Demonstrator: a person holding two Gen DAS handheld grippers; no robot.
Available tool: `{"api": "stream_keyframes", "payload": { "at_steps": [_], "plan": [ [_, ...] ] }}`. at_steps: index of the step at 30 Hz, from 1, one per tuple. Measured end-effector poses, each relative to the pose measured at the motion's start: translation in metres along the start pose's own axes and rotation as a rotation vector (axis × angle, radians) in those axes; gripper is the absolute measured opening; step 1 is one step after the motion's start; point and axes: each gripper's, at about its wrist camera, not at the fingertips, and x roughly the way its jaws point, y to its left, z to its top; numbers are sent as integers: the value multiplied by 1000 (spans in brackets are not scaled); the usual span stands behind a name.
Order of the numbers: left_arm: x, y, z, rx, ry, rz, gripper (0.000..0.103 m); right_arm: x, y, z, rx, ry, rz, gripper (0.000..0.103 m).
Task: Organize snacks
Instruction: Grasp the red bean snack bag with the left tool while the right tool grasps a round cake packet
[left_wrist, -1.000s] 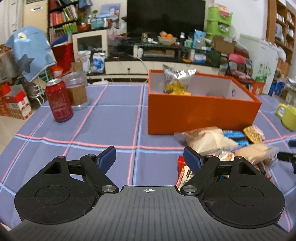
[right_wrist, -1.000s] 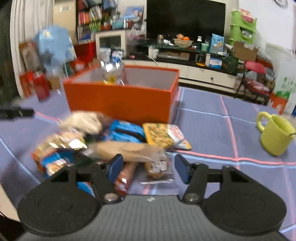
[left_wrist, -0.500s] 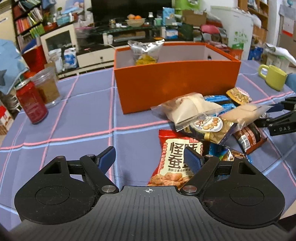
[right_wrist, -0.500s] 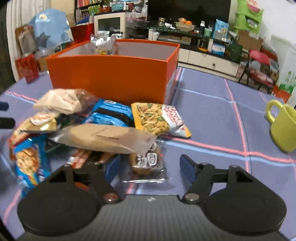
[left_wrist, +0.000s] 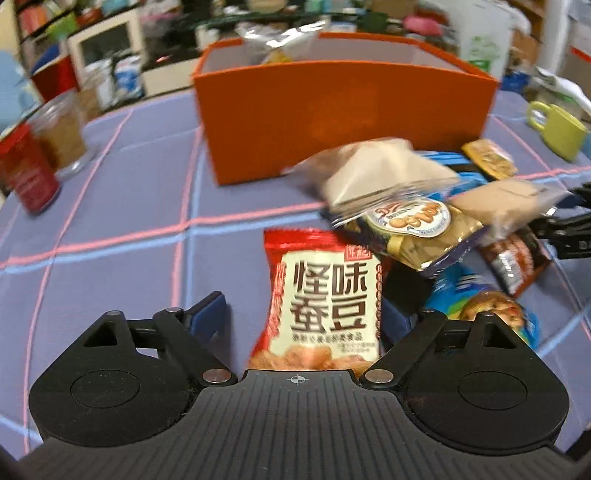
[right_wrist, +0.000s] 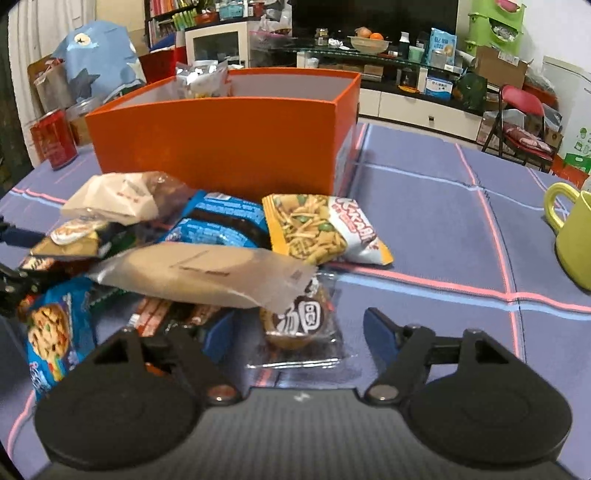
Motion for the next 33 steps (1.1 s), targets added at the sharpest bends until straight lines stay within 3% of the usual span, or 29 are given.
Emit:
{"api": "stream_keyframes", "payload": {
  "at_steps": [4,8,13,16,17,18,19,22,26,33],
  "plan": [
    [-2,9,-2,-19,11,43,64,-1,-4,2,19,4,-9,61],
    [-2,14,-2,-15,-12,27,61,-1,-4,2,31,-2,-3,62],
    [0,5,1,68,-75,-19,58,0,-1,2,29,-11,-1,65],
    [3,5,1,52,-74,-44,57,0,-1,3,29,-3,9,64],
    [3,5,1,41,-69,-41,53,-1,-1,4,27,2,14,57],
    [3,5,1,38,-62,-36,44,-2,-1,4,27,7,15,50],
    [3,6,2,36,-54,-41,36,-3,-1,5,30,13,17,49],
    [1,6,4,15,-41,-40,28,-5,2,5,28,23,16,47],
    [-1,4,3,14,-39,-33,25,-5,5,4,31,22,13,47],
    [3,-2,0,14,-39,-8,30,-5,7,3,26,11,8,49]
  ]
}}
